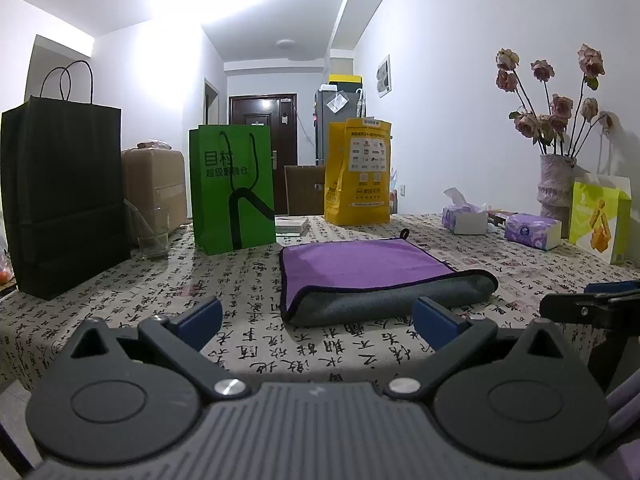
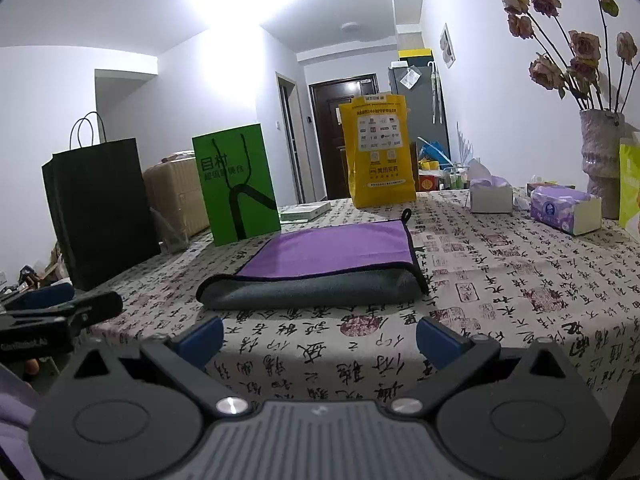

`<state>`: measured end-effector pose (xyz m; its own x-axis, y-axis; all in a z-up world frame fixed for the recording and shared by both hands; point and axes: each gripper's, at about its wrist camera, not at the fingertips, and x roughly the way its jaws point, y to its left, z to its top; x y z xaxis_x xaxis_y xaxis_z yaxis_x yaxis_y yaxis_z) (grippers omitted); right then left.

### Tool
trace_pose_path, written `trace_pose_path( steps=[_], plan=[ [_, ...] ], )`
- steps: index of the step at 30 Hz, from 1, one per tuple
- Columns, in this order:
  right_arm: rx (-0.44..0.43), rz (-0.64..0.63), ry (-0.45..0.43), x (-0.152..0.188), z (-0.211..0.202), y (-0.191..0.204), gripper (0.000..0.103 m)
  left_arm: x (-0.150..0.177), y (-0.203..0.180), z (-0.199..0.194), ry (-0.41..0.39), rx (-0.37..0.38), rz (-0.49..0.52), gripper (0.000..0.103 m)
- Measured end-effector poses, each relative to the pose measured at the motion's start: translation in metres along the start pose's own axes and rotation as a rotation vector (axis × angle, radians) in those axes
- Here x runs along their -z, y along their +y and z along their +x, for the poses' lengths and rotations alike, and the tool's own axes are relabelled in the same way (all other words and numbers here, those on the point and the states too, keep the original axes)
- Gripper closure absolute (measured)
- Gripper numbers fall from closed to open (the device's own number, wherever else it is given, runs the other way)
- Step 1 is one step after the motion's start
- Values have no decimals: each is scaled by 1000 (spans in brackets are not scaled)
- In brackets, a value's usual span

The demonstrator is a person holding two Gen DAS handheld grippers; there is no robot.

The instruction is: Fold towel

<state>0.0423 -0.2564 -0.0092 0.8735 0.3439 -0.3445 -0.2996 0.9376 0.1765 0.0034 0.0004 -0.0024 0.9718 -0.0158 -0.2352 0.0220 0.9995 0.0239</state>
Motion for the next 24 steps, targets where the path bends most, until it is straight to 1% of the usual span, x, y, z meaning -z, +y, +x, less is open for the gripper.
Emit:
trace_pose_path(
  steps=[24],
  plan=[
    [3,6,2,0,1,-1,0,1,1,2,5,2,1,0]
  ],
)
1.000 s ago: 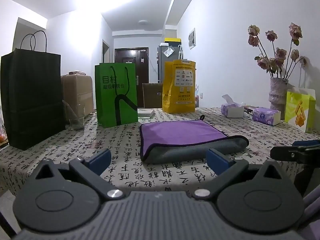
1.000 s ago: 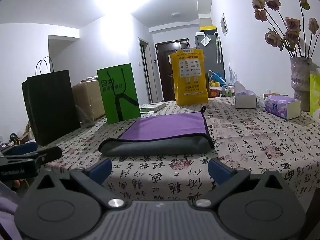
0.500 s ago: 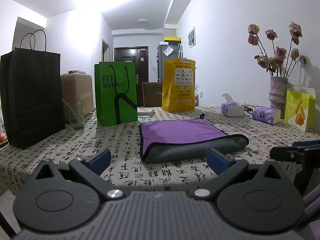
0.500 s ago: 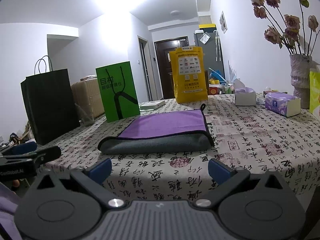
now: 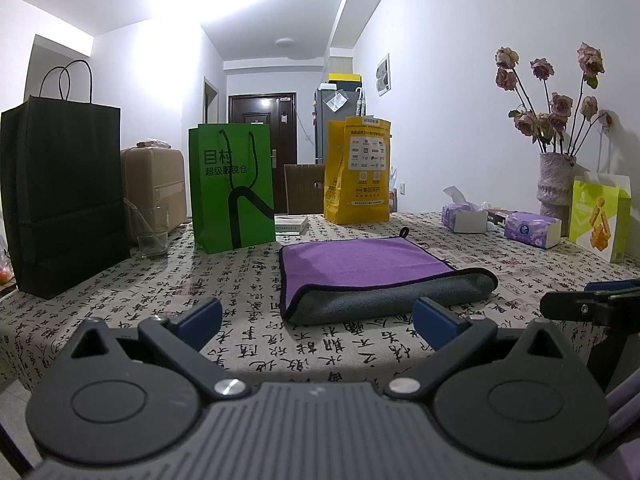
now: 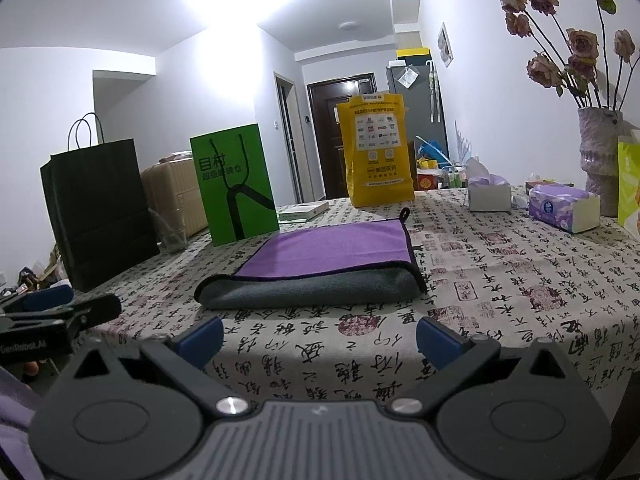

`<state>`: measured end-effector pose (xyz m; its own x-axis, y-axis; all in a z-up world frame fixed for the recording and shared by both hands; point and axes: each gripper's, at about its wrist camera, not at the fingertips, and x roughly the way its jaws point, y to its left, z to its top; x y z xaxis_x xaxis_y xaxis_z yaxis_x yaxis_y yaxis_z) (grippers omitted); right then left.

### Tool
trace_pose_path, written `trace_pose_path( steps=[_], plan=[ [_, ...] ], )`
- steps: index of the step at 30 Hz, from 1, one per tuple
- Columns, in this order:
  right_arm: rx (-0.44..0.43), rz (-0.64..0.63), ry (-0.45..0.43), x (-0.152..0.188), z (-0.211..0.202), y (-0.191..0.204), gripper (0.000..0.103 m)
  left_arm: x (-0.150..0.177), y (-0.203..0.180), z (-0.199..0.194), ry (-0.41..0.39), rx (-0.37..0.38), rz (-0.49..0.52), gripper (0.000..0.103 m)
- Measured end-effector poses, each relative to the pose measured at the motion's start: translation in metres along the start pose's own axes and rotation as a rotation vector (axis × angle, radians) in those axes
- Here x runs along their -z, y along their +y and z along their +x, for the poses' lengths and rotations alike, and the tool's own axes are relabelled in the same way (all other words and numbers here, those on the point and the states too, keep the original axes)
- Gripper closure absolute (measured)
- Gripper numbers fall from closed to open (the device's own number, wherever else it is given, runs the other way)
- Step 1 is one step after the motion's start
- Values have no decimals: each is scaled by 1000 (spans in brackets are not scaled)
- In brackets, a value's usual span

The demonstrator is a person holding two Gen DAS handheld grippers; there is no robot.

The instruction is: Fold towel

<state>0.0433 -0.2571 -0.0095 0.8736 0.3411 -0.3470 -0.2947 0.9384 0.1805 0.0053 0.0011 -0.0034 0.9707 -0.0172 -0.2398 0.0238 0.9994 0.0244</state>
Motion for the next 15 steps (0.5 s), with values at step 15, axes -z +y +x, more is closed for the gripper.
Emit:
trace_pose_path(
  steps=[15],
  plan=[
    [-2,3,6,-1,-1,1,0,0,-1,0,1,1,0,0]
  ],
)
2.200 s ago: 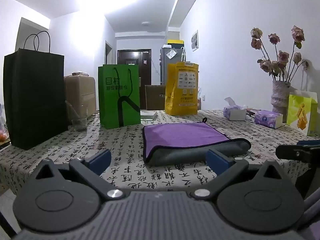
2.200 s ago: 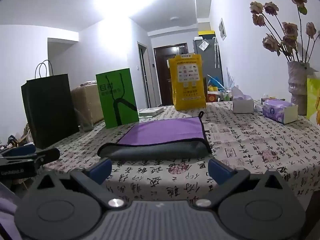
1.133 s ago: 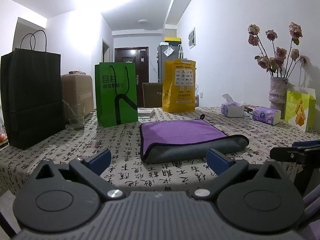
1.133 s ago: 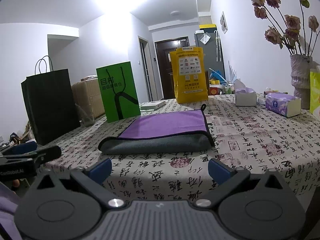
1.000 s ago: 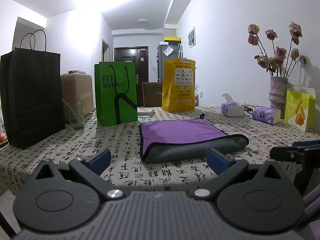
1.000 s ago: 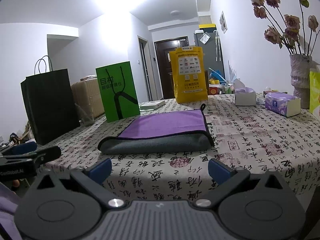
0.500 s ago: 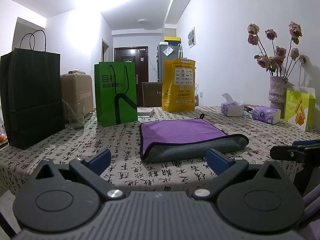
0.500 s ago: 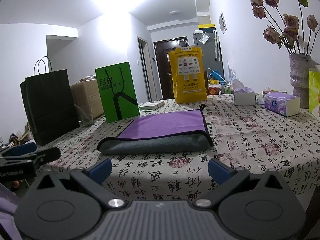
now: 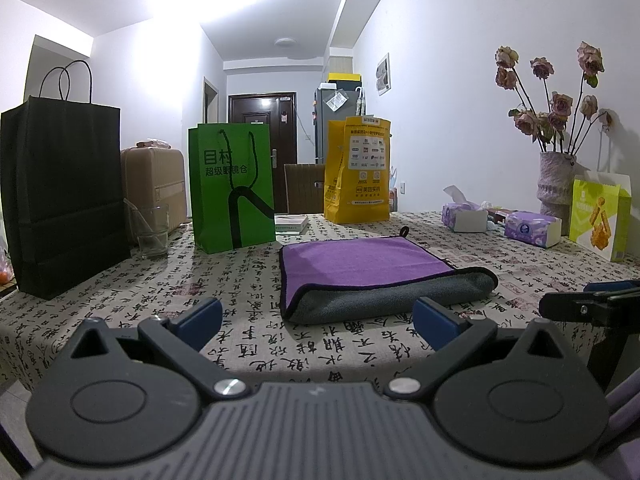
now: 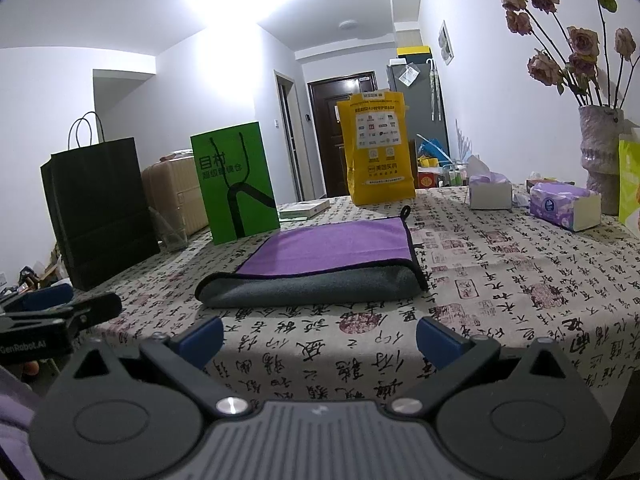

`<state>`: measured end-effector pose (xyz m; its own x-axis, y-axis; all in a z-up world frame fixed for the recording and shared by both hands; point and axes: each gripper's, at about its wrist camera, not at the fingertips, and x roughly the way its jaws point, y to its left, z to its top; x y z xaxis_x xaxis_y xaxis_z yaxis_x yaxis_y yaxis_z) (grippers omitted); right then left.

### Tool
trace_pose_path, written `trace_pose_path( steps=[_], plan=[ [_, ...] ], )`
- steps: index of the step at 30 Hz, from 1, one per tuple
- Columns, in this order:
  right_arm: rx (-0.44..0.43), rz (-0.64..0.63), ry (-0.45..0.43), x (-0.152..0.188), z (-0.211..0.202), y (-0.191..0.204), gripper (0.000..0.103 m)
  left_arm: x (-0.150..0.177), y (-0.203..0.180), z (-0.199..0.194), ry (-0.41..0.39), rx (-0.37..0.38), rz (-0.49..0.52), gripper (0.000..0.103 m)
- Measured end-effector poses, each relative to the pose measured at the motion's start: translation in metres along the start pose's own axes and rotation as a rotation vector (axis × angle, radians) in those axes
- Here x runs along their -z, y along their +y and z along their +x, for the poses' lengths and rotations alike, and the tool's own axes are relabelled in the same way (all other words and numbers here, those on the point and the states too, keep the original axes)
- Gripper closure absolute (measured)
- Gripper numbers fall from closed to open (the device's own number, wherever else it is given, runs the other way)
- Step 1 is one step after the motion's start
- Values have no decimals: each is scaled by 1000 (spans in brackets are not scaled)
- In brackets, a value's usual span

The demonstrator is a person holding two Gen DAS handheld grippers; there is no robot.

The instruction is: Fold towel

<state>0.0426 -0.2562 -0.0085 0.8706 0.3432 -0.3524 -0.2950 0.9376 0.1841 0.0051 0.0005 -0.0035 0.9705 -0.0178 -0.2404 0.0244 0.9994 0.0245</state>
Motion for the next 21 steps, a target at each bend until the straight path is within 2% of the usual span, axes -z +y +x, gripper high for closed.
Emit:
trace_pose_path(
  steps=[21],
  plan=[
    [9,-7,-7,0,0,-1,0,3,0,2,9,0,7,0]
  ],
)
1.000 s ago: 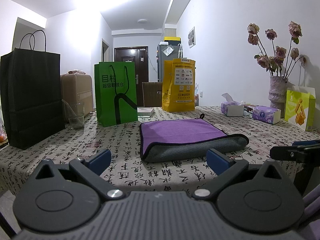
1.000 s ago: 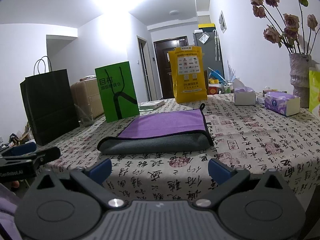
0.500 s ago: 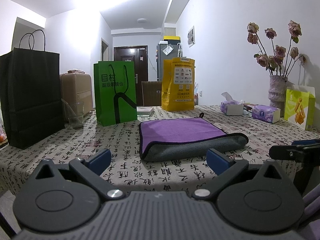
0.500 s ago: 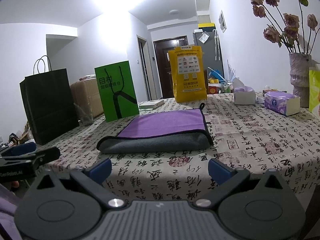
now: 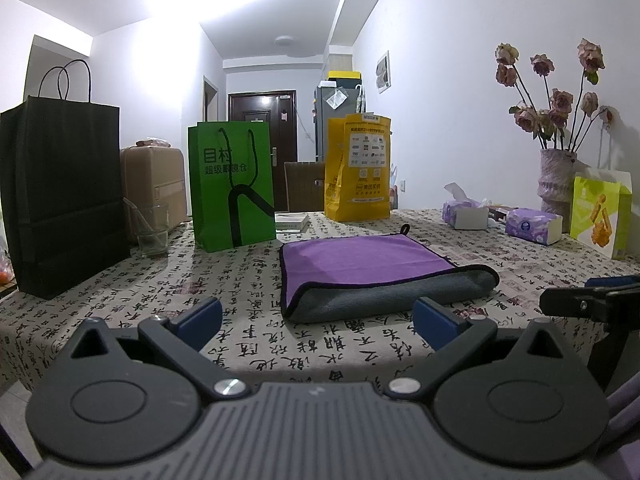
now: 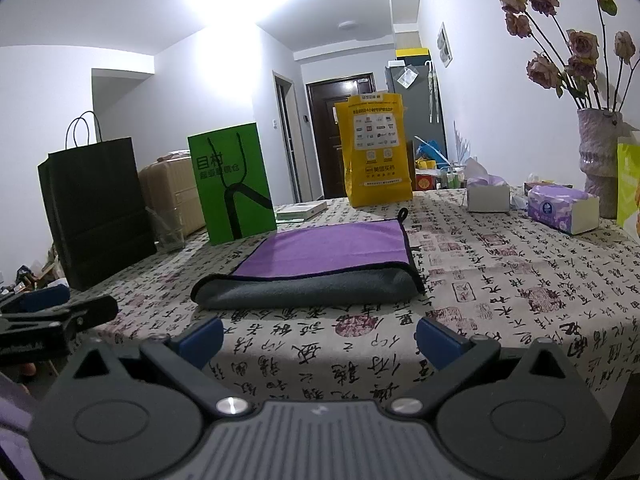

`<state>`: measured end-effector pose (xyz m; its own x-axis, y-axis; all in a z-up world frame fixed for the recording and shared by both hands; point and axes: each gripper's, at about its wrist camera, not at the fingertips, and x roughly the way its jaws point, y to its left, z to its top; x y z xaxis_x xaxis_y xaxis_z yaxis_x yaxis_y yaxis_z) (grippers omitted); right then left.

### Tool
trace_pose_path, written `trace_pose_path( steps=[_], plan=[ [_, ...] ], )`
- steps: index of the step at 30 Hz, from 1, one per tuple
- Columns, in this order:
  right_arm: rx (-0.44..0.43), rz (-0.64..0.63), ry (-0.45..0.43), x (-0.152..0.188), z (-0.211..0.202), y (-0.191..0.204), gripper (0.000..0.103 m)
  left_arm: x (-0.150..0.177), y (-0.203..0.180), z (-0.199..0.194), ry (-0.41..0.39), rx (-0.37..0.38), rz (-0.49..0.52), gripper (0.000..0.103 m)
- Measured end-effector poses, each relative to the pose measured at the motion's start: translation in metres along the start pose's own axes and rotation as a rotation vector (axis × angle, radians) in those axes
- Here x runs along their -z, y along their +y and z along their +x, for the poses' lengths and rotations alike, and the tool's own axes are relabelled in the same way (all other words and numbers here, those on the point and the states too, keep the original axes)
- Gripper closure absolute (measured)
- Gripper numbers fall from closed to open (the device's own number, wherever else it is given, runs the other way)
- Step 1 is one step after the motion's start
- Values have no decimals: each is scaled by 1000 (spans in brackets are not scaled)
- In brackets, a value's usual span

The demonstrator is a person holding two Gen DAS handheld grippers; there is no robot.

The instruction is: Fold towel

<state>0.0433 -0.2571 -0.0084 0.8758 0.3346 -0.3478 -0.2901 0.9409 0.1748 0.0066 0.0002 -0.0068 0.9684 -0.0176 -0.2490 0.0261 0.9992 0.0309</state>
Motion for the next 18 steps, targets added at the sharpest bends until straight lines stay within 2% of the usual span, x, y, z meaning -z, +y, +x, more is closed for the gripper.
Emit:
trace_pose_path(
  steps=[9,18],
  plan=[
    [5,-7,-4,-1,2,-2,0,-1,0,5,8,-7,11,0],
    [47,0,-42,0,7,-19,0,6,0,16,15,-34,32,0]
  ],
)
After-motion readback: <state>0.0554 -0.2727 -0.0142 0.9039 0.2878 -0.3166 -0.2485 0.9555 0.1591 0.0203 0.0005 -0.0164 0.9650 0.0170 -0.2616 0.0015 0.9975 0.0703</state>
